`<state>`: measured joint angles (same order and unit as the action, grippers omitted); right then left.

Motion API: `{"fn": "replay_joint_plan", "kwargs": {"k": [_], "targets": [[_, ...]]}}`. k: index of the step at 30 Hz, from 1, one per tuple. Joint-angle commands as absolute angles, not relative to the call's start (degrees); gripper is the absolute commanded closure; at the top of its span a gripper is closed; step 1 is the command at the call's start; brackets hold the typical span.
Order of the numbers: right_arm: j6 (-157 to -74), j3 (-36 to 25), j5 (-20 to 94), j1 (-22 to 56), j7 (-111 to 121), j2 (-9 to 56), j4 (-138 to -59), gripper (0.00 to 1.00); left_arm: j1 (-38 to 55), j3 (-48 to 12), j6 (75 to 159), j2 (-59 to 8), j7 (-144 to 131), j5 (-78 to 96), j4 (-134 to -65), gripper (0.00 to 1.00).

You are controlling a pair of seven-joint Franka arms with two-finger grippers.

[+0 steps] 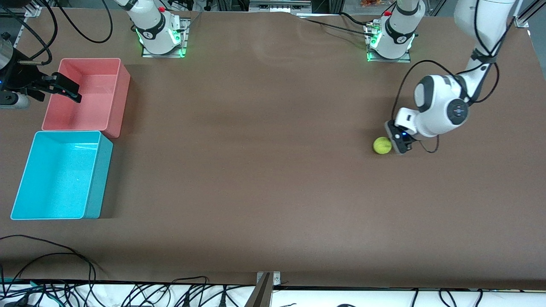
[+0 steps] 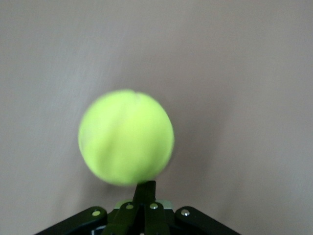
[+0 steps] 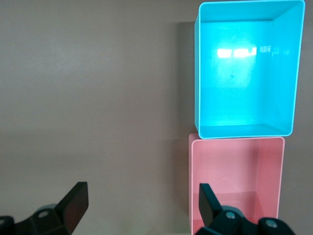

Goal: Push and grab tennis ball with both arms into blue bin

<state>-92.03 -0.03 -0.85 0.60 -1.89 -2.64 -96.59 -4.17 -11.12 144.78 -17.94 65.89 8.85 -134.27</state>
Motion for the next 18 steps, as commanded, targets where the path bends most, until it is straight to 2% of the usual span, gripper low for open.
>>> {"fn": "replay_joint_plan", "kwargs": {"k": [1,12,18], "targets": [[-91.05,-0.09,-1.23,0.7,-2.2,-2.11,-95.1,0.0,-5.62,-10.02,144.23,-17.05,70.05,9.58,-134.03,1.0],[-91.05,0.09,-1.14,0.97,-1.67,-1.93,-95.19,0.0,-7.47,-9.23,142.65,-15.91,72.94,9.58,-134.03,1.0],[-91.14,0.09,-0.35,1.93,-1.5,-1.23,-95.19,0.0,-7.56,-6.33,139.93,-11.17,74.36,8.1,-134.03,1.0]]}}
